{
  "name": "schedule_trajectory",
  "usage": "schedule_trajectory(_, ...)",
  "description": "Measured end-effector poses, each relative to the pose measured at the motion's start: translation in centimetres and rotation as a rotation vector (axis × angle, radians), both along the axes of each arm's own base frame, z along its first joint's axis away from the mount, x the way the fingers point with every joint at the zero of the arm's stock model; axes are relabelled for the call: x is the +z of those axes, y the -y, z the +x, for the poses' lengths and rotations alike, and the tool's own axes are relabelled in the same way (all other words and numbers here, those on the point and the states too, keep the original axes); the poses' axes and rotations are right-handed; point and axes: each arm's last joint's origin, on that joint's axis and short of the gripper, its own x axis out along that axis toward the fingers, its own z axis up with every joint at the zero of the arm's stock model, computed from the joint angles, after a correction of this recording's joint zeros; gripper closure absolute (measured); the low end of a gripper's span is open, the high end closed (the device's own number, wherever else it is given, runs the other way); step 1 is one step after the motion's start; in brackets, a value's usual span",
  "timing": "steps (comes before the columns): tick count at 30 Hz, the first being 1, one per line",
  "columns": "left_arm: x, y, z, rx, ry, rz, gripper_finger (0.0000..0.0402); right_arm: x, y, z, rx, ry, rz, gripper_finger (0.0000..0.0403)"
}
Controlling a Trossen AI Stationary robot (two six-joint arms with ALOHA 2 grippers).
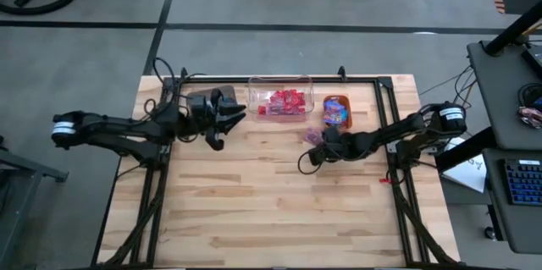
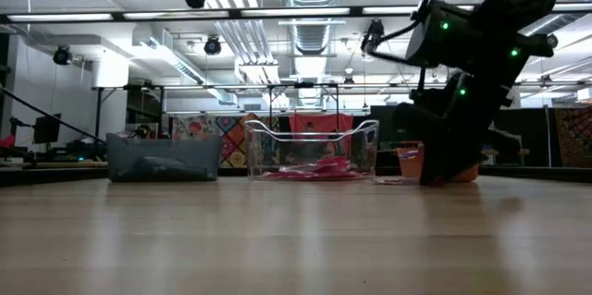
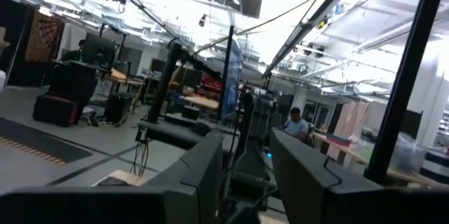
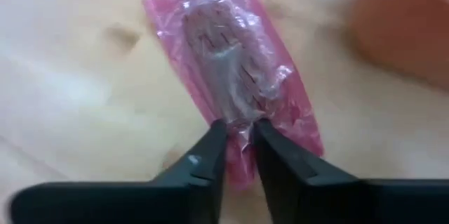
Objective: Sort candy
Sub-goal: Put the red chocolate into the transparent bin
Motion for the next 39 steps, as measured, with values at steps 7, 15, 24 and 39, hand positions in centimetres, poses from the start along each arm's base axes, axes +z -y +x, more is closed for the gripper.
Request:
schedule_trajectory(7, -0.7, 0.0, 0.6, 0.002, -0.04, 0.002, 0.0295, 1.1, -1.1, 0.1, 0.074, 0.047, 0.016, 0.0391)
schedule_trajectory(15, -1.5, -0.1, 0.8, 0.005, -0.126, 0.005, 0.0295, 5.2, -1.7, -0.3, 0.163, 0.211, -0.021, 0.0394)
schedule_trajectory(24, -2.3, -0.1, 0.9, 0.005, -0.177, 0.001, 0.0295, 9.3, -0.9, 0.3, 0.274, 0.448, -0.183, 0.0394)
schedule_trajectory(39, -3.0, 0.0, 0.2, 0.014, -0.307, 0.036, 0.0295, 14.3, 7.8, 2.5, 0.309, 0.477, -0.485, 0.0394)
